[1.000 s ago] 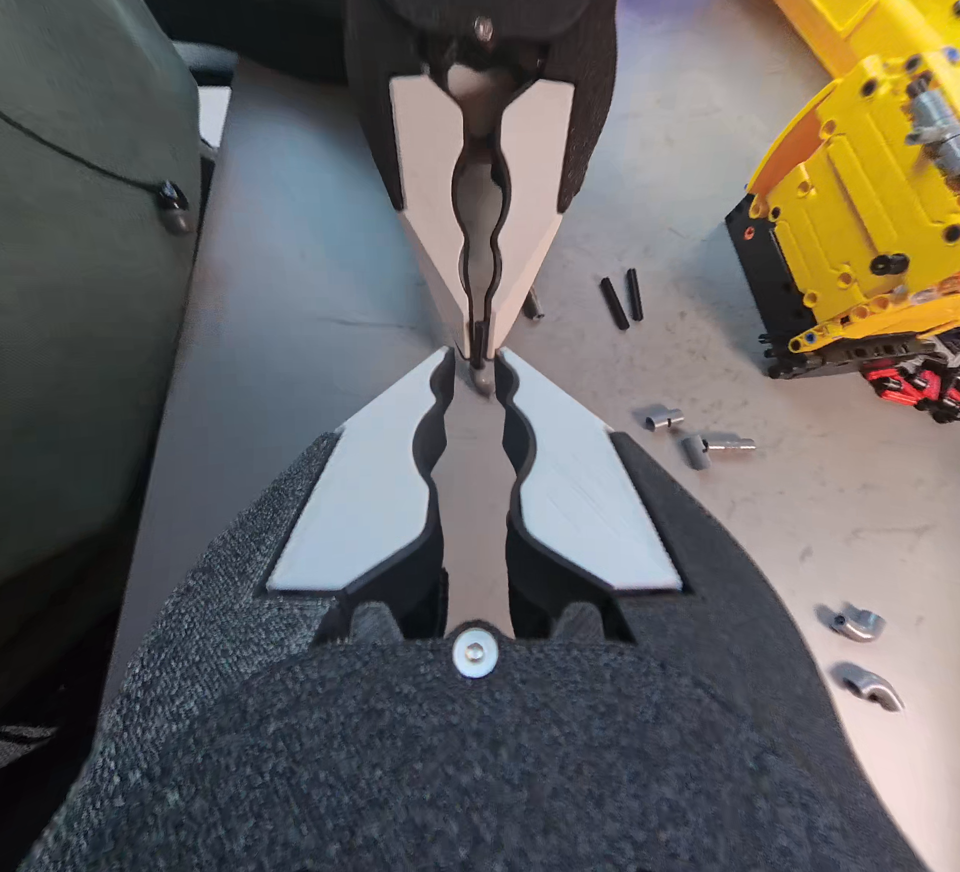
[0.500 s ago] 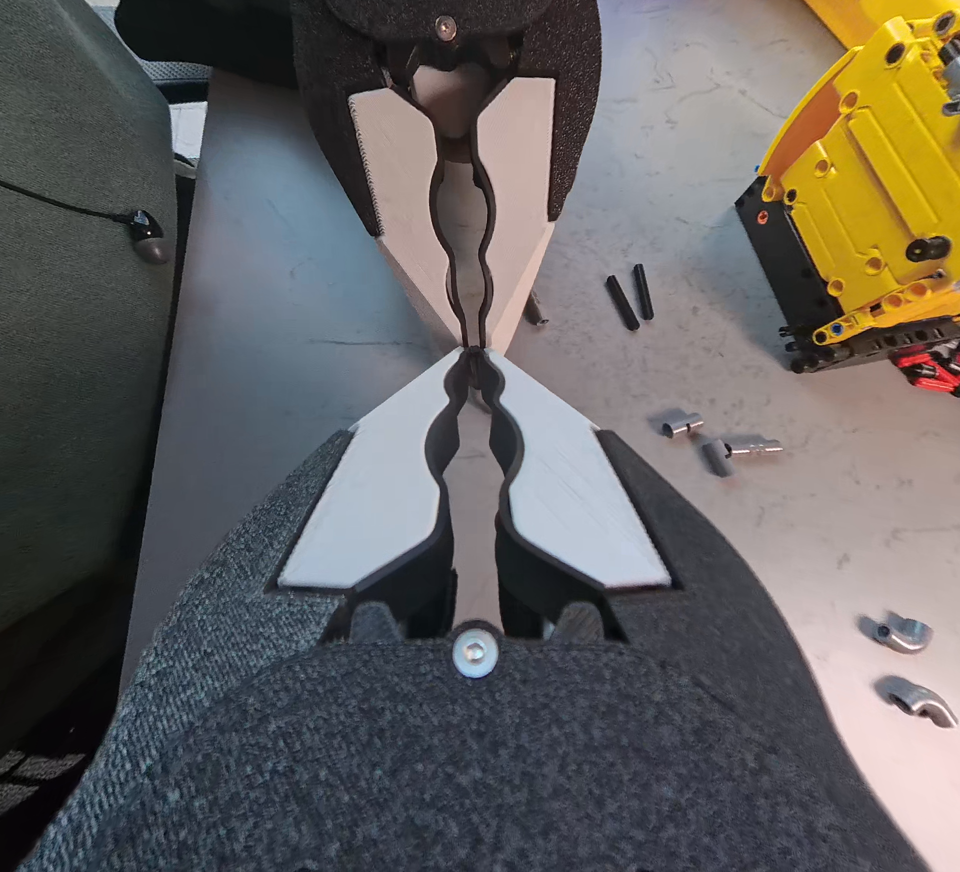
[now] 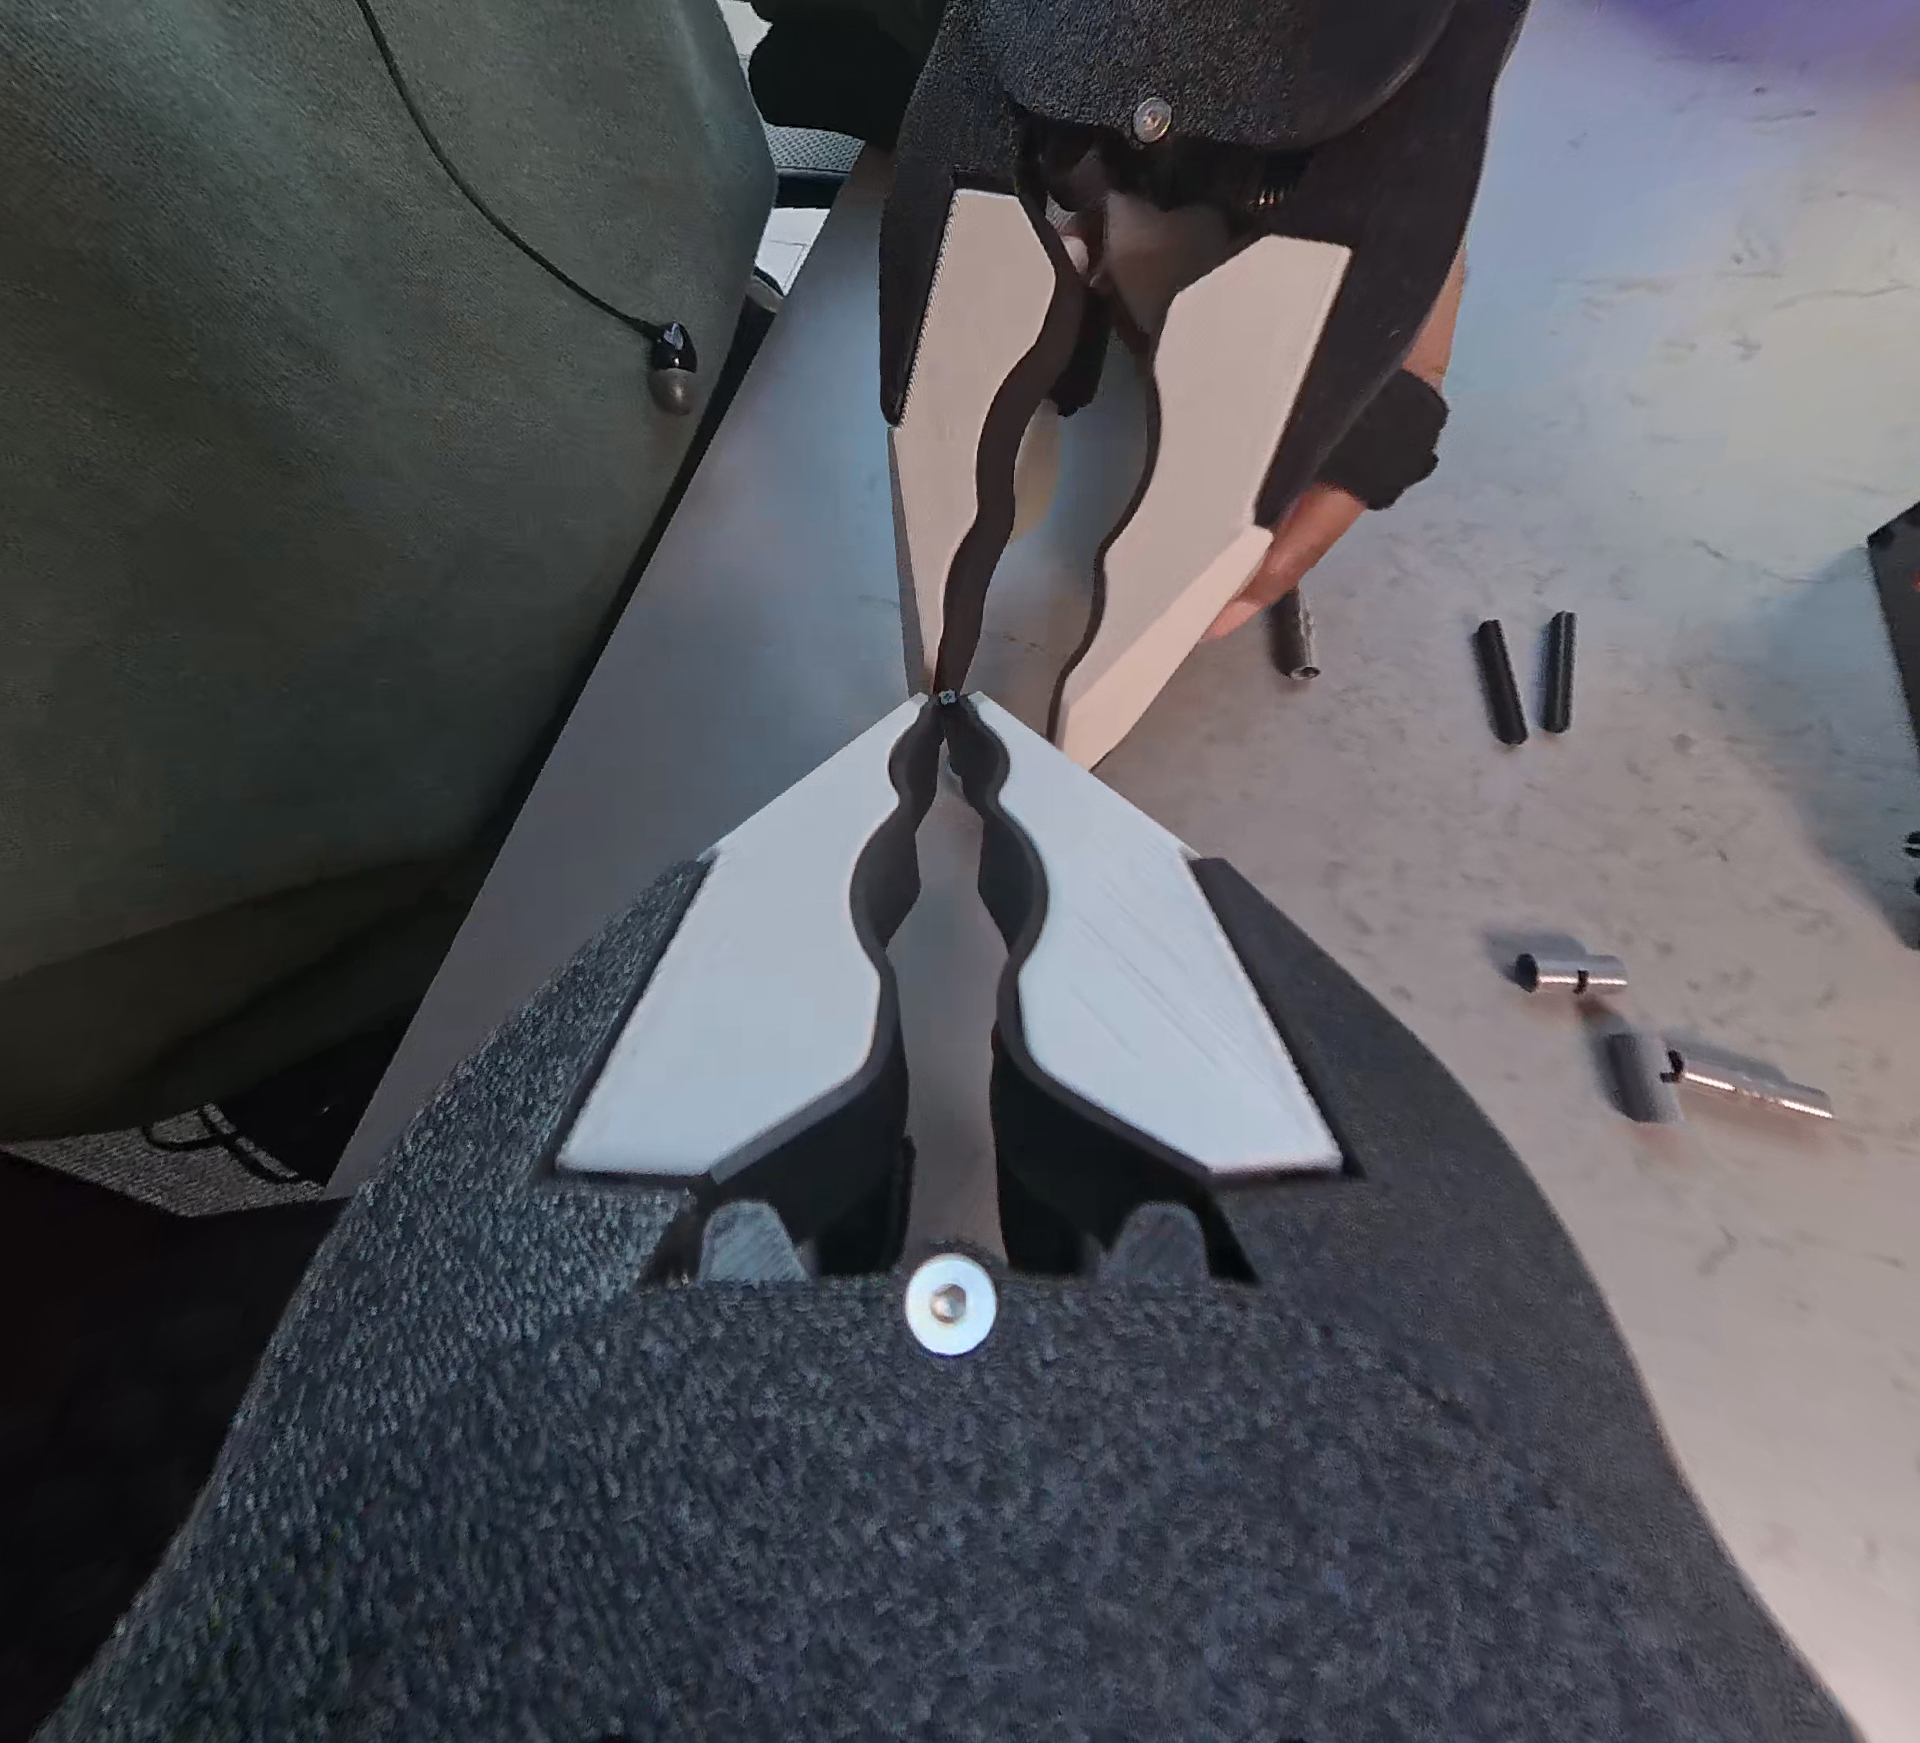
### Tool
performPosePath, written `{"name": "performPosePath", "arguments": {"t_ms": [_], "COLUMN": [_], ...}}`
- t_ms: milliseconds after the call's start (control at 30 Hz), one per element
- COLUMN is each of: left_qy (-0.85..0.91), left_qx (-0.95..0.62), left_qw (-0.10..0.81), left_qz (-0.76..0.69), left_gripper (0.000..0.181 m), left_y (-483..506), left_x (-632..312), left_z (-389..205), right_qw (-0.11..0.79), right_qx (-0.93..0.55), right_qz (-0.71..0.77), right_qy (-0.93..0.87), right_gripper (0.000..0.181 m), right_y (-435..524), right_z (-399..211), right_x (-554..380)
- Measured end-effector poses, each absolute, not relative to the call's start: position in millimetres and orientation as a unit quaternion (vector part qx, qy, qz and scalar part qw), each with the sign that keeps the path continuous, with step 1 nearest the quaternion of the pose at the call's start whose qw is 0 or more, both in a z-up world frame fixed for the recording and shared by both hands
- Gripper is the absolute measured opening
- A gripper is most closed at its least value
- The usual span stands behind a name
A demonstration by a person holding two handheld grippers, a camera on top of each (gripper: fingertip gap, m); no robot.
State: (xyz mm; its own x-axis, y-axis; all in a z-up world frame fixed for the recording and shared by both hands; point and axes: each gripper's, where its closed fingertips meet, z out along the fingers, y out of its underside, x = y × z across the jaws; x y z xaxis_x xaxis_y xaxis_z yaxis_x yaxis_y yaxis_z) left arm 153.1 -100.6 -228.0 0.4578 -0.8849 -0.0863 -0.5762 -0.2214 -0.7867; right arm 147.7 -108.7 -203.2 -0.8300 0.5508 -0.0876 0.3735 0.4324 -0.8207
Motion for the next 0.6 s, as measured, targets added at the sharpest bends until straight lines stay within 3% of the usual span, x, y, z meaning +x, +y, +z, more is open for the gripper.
{"name": "performPosePath", "arguments": {"t_ms": [167,367,467,600], "left_qy": [0.508,0.493,0.489,0.483], "left_qx": [-0.753,-0.763,-0.767,-0.774], "left_qw": [0.376,0.375,0.376,0.372], "left_qz": [-0.182,-0.185,-0.178,-0.171], "left_gripper": [0.011,0.009,0.007,0.007], "left_y": [-102,-100,-99,-97], "left_x": [160,161,162,165], "left_z": [-237,-237,-237,-237], "right_qw": [0.096,0.121,0.127,0.127], "right_qx": [-0.282,-0.310,-0.327,-0.331], "right_qz": [0.460,0.425,0.394,0.337], "right_qy": [-0.837,-0.842,-0.850,-0.872], "right_gripper": [0.003,0.004,0.013,0.005], "right_y": [-107,-102,-104,-104], "right_z": [-203,-203,-204,-205], "right_x": [151,153,156,160]}}
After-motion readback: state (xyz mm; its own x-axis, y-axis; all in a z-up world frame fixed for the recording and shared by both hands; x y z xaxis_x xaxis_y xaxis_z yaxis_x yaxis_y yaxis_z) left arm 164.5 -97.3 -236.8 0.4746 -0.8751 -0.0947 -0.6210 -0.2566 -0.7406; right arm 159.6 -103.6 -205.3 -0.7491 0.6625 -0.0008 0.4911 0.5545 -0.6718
